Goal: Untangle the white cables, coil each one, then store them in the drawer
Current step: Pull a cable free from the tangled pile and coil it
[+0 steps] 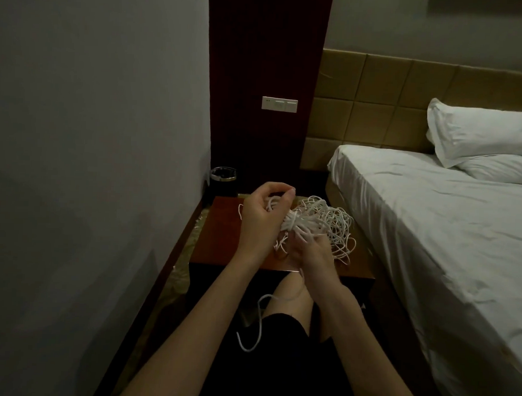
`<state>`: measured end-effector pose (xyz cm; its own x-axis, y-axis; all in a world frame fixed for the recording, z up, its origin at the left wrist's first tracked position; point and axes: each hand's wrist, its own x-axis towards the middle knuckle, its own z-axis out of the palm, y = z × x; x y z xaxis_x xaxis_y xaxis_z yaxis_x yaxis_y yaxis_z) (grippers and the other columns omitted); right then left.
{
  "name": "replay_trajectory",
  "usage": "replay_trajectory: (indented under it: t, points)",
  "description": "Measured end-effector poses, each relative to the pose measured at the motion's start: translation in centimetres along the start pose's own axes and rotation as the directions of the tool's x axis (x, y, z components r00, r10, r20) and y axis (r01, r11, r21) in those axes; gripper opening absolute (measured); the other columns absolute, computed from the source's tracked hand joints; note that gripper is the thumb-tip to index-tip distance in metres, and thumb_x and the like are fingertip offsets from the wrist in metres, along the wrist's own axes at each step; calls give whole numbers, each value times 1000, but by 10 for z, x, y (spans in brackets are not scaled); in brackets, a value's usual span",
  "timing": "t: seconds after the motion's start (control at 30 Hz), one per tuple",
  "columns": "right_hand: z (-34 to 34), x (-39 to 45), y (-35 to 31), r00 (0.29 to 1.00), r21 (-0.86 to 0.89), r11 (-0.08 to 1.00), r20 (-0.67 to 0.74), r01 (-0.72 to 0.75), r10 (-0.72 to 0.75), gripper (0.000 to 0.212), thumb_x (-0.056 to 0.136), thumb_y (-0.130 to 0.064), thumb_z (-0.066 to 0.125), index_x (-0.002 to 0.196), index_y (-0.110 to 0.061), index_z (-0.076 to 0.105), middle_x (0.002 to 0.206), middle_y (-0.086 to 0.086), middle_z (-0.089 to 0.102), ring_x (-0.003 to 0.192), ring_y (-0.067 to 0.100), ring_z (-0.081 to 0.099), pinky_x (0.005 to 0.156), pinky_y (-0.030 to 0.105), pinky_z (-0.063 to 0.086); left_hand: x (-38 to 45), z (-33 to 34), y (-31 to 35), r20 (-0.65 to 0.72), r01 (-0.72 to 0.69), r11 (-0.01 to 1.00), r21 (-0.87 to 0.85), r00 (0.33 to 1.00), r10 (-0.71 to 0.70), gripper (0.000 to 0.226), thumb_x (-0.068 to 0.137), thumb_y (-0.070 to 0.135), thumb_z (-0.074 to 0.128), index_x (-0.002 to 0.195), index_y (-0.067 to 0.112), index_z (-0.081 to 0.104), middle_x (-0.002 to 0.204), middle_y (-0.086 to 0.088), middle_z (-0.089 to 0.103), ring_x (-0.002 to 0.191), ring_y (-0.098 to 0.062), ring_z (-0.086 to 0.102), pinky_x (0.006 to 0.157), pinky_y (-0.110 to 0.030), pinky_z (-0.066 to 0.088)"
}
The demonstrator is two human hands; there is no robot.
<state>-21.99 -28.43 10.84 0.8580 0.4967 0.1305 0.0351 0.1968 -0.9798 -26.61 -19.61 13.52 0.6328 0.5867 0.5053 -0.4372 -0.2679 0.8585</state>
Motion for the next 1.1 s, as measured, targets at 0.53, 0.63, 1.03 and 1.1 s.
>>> replay_trajectory:
  t: [0.53,0.63,1.03,1.1]
  points:
    - [-34,10,-64,881,-529,708,340,468,-329,38,95,-27,58,59,-13,61,47,-2,48,44,7,40,47,18,32,-6,-11,6,151,-279,941,189,956,253,14,96,13,57,104,25,59,72,6,65,55,-22,58,50,-39,49]
    - [-43,16,-40,924,-385,900,379,203,-46,30,92,-18,56,65,-8,63,52,1,59,45,12,51,45,17,41,-6,-1,13,105,-244,967,70,966,236,20,96,6,55,101,24,60,68,19,61,50,-4,50,50,-16,38]
    - [-11,-41,-27,880,-625,631,416,460,-229,45,101,-18,45,56,-20,45,50,-9,41,47,6,39,52,19,30,6,-15,-15,178,-312,777,547,950,256,14,98,12,52,109,12,60,53,16,47,41,1,47,42,-12,33]
    - [-14,-38,-46,857,-680,522,428,514,-287,36,99,-20,49,64,-22,52,54,-11,47,52,4,48,56,13,37,1,-14,-19,288,-341,791,508,933,217,15,99,13,52,112,14,59,63,10,59,47,5,53,48,-17,48]
